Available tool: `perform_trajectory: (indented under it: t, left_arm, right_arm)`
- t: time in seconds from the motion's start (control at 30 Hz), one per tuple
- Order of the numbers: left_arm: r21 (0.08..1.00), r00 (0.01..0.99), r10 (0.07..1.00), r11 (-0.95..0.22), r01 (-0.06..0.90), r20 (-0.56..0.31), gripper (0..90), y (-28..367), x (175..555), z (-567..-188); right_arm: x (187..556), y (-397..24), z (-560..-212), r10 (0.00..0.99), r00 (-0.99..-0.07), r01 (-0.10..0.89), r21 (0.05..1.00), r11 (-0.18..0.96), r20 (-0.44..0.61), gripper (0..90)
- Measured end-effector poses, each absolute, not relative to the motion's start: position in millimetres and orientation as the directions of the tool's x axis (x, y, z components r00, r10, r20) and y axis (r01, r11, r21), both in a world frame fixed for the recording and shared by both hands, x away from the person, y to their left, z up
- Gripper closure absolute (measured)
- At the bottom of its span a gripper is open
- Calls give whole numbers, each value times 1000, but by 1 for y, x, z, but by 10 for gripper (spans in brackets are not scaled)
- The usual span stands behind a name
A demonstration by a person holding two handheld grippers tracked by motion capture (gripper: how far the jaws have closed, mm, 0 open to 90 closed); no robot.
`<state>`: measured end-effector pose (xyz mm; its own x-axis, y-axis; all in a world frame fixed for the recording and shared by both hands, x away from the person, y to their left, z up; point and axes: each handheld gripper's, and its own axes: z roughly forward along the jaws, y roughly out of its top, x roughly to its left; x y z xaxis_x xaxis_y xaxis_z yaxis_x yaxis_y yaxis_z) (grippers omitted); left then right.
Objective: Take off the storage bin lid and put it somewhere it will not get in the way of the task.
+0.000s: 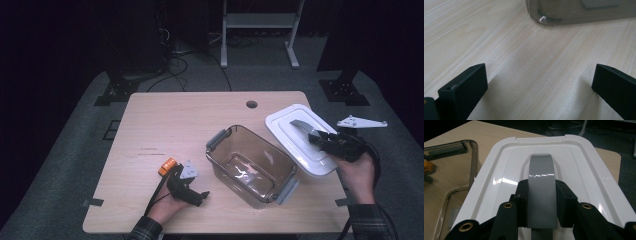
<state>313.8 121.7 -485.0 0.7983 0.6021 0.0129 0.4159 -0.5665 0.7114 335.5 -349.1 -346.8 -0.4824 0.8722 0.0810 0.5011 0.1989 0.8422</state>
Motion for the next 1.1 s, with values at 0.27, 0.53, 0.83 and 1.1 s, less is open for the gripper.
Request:
perform_trajectory:
  t: [0.27, 0.53, 0.83, 1.1]
  left_arm:
    - [713, 797, 604, -563, 418, 11, 0, 121, 314, -485]
    - [711, 798, 602, -567, 416, 13, 0, 122, 314, -485]
    - [711, 798, 603, -566, 417, 12, 0, 122, 314, -485]
    - [711, 798, 602, -566, 416, 13, 0, 122, 314, -485]
  right_arm:
    - [339, -358, -355, 883, -461, 516, 836, 186, 88, 663]
    - [343, -364, -365, 891, -445, 529, 828, 183, 87, 663]
    - [350, -365, -380, 894, -443, 541, 817, 201, 74, 663]
    - [357, -359, -393, 889, -454, 553, 802, 226, 63, 662]
